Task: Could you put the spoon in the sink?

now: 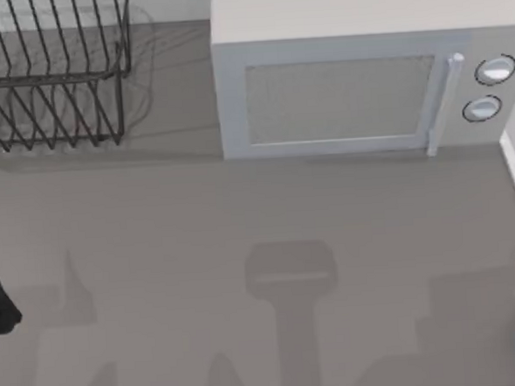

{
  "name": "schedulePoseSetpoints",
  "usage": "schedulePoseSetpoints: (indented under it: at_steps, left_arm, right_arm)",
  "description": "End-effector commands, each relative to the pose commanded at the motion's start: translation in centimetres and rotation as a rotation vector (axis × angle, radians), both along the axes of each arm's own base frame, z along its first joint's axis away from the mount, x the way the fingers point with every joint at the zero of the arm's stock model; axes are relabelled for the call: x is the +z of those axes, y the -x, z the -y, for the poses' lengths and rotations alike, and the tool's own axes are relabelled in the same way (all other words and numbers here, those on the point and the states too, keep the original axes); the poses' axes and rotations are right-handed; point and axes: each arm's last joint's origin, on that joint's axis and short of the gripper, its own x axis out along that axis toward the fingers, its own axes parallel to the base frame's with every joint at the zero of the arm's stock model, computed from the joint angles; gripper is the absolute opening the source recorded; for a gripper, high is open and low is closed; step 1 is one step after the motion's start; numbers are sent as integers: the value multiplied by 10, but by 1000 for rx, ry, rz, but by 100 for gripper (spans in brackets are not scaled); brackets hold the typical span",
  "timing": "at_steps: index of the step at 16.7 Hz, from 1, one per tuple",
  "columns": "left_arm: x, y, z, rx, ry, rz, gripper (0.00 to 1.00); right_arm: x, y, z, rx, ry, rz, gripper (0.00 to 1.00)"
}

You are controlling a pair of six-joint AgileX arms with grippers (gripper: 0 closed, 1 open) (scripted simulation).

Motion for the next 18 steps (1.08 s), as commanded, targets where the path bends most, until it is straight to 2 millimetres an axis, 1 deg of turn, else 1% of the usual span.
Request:
schedulePoseSetpoints:
  at_steps: [2, 3, 7, 18]
  left_arm:
    - [0, 0, 0, 0, 0, 0, 100]
    - [0, 0, 0, 0, 0, 0, 100]
    - [0, 0, 0, 0, 0, 0, 100]
    - [0, 0, 0, 0, 0, 0, 100]
  right_arm:
    - [-14, 3, 0, 1, -1, -7, 100]
    - [-17, 4, 0, 1, -1, -9, 100]
    - [-18, 4, 0, 0, -1, -10, 100]
    - [-18, 4, 0, 0, -1, -10, 17]
